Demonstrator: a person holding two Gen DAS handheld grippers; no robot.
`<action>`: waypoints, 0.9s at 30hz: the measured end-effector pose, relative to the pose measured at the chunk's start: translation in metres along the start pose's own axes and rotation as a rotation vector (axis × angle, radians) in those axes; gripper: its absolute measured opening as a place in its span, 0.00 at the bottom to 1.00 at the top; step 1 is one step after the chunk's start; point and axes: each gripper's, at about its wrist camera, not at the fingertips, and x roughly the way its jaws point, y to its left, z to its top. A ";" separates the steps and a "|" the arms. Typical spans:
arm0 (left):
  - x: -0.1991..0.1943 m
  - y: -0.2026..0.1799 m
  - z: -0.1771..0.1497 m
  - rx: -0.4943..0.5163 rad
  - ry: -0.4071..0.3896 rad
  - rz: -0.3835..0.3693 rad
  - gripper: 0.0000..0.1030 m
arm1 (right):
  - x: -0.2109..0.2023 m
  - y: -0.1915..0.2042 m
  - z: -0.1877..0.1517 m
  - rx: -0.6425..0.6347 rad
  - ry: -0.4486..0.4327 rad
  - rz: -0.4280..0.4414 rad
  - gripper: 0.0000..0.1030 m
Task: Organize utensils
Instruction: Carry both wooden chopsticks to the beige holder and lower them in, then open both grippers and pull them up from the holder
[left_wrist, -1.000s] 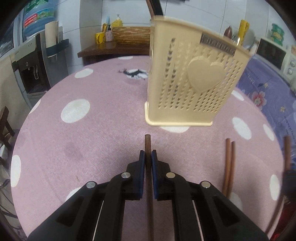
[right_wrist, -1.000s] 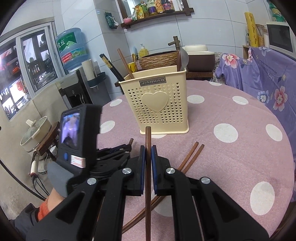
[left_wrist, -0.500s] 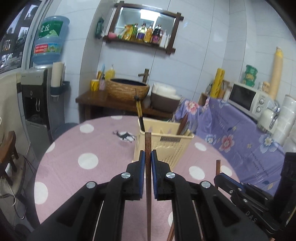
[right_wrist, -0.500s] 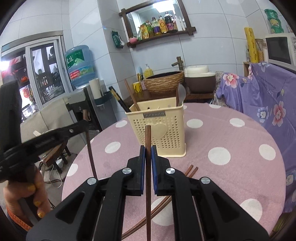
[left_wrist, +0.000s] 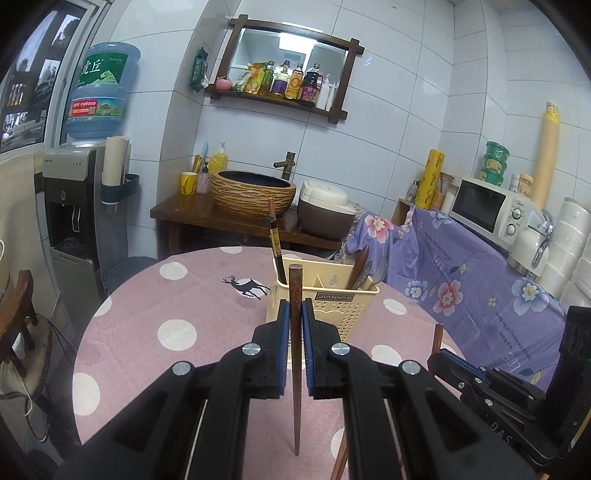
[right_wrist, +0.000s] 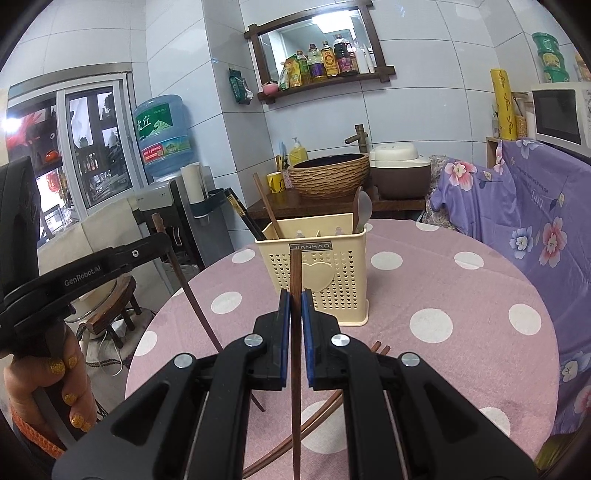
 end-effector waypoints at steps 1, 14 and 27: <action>-0.001 0.000 0.001 0.002 -0.002 0.000 0.08 | 0.000 0.000 0.001 -0.002 -0.001 0.001 0.07; -0.009 -0.007 0.039 0.018 -0.038 -0.080 0.08 | -0.003 0.007 0.048 -0.056 -0.047 0.024 0.07; 0.003 -0.043 0.169 0.057 -0.227 -0.049 0.08 | -0.003 0.028 0.209 -0.123 -0.270 -0.040 0.07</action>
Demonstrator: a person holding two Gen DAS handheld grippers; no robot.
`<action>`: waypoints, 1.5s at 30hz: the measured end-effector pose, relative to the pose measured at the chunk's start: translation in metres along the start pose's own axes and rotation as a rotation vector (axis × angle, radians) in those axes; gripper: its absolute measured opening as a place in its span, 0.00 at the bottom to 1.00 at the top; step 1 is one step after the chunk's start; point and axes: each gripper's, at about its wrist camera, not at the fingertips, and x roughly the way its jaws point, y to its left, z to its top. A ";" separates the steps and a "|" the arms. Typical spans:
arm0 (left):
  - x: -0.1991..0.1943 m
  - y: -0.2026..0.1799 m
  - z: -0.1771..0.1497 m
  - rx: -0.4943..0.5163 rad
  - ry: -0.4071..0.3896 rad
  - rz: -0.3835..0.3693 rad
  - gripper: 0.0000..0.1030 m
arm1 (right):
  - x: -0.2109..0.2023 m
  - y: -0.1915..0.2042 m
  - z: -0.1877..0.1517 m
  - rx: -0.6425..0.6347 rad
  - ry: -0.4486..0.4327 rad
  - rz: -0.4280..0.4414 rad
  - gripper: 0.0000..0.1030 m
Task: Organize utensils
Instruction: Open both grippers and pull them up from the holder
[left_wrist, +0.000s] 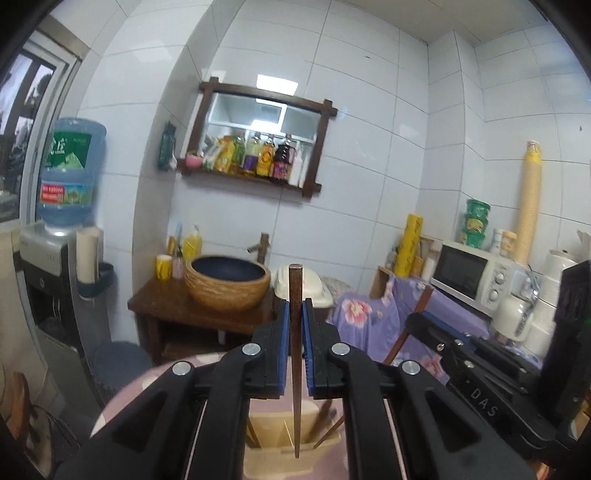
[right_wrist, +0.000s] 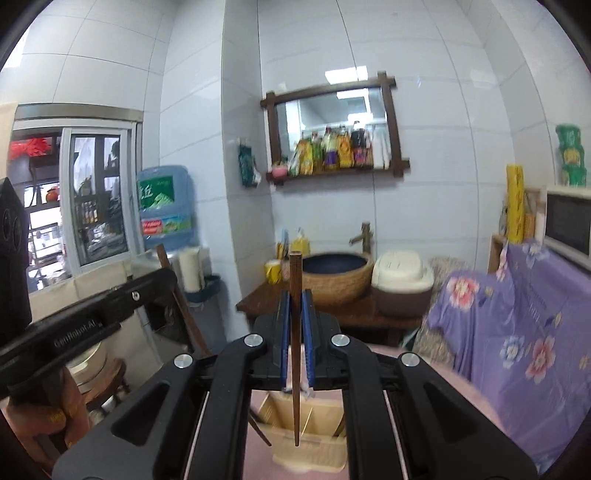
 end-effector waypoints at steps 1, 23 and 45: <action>0.006 -0.002 0.001 0.009 -0.010 0.021 0.08 | 0.007 0.001 0.006 -0.010 -0.012 -0.021 0.07; 0.077 0.026 -0.129 -0.035 0.223 0.069 0.14 | 0.089 -0.034 -0.130 0.062 0.197 -0.096 0.09; -0.033 0.078 -0.242 0.001 0.302 0.303 0.91 | -0.021 0.020 -0.291 -0.036 0.521 -0.228 0.88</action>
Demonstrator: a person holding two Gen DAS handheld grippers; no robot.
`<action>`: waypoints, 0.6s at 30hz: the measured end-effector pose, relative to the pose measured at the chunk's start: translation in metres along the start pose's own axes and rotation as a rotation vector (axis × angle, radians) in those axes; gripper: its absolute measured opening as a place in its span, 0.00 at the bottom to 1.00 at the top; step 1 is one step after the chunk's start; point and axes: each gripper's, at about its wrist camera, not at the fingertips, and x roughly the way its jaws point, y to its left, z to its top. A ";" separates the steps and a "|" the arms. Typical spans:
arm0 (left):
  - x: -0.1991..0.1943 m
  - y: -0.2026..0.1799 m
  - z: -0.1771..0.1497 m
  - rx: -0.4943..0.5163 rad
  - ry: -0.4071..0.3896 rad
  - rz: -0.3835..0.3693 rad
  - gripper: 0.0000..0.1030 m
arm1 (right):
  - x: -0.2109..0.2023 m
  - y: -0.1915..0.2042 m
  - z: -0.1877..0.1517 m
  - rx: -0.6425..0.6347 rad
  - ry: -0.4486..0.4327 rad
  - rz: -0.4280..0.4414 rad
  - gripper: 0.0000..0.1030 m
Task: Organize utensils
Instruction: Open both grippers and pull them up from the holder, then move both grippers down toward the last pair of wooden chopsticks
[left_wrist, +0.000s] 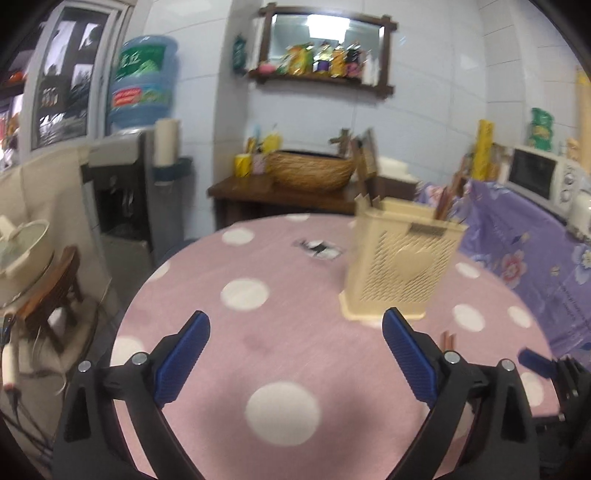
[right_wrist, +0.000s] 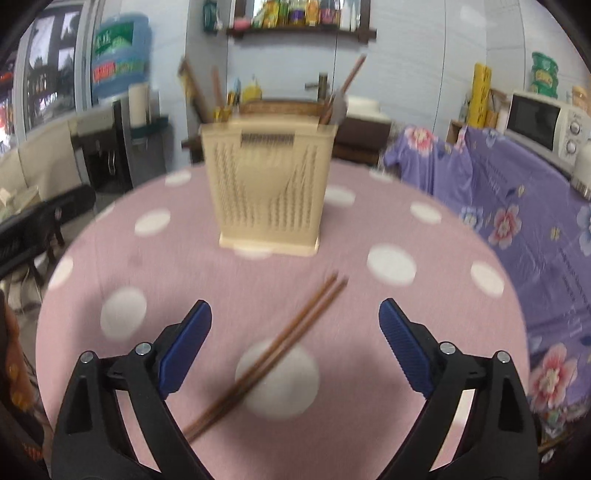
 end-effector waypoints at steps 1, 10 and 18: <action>0.003 0.004 -0.006 -0.001 0.020 0.010 0.91 | 0.003 0.004 -0.010 -0.001 0.025 0.008 0.88; 0.003 0.016 -0.016 -0.023 0.058 -0.015 0.92 | 0.012 0.055 -0.048 -0.103 0.119 0.012 0.88; 0.000 0.010 -0.017 -0.034 0.058 -0.046 0.92 | 0.011 0.038 -0.062 -0.131 0.169 -0.050 0.89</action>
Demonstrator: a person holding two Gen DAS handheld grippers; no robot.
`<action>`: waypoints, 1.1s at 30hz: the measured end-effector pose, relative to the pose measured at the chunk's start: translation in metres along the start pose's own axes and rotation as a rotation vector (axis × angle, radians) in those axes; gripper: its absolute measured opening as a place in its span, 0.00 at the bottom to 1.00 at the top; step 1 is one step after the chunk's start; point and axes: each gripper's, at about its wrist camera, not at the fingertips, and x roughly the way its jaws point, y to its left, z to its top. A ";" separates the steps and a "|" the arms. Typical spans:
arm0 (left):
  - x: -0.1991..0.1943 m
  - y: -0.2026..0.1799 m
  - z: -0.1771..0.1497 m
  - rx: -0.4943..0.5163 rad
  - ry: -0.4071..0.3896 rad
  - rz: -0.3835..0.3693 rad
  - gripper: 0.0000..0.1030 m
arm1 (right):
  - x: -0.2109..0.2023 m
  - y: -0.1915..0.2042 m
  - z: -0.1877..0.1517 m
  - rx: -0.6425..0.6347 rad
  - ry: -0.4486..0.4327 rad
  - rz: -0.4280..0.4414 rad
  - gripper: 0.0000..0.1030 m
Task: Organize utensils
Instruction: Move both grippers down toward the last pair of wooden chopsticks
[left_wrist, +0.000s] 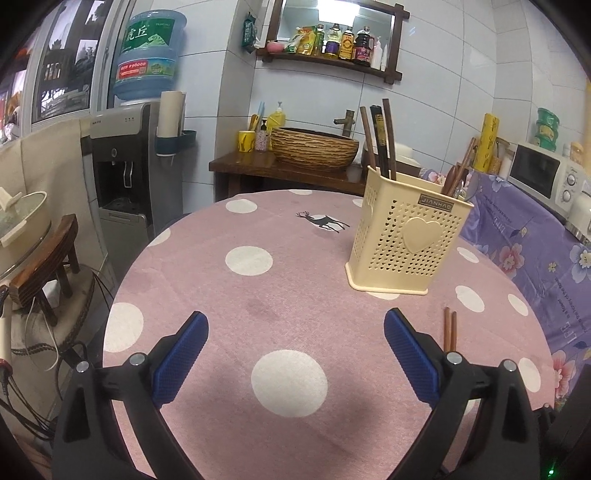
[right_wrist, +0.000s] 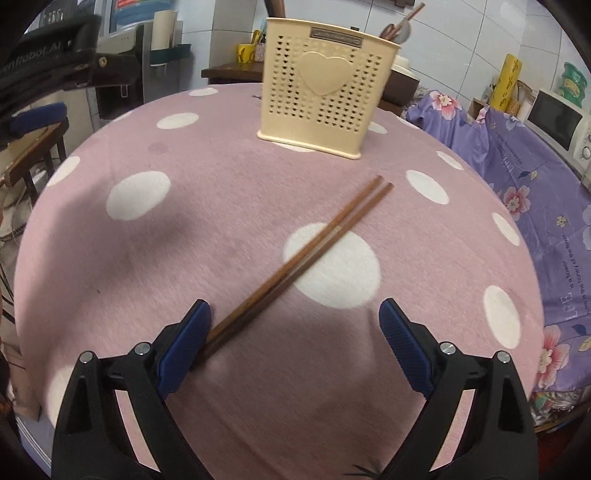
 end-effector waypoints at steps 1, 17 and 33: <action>0.001 -0.002 0.000 0.005 0.006 -0.006 0.92 | -0.002 -0.006 -0.002 -0.002 0.010 -0.006 0.89; 0.006 -0.033 -0.005 0.044 0.047 -0.071 0.92 | 0.001 -0.119 0.007 0.337 -0.005 0.099 0.74; 0.011 -0.036 -0.008 0.056 0.072 -0.075 0.92 | 0.035 -0.081 0.024 0.208 0.081 0.024 0.64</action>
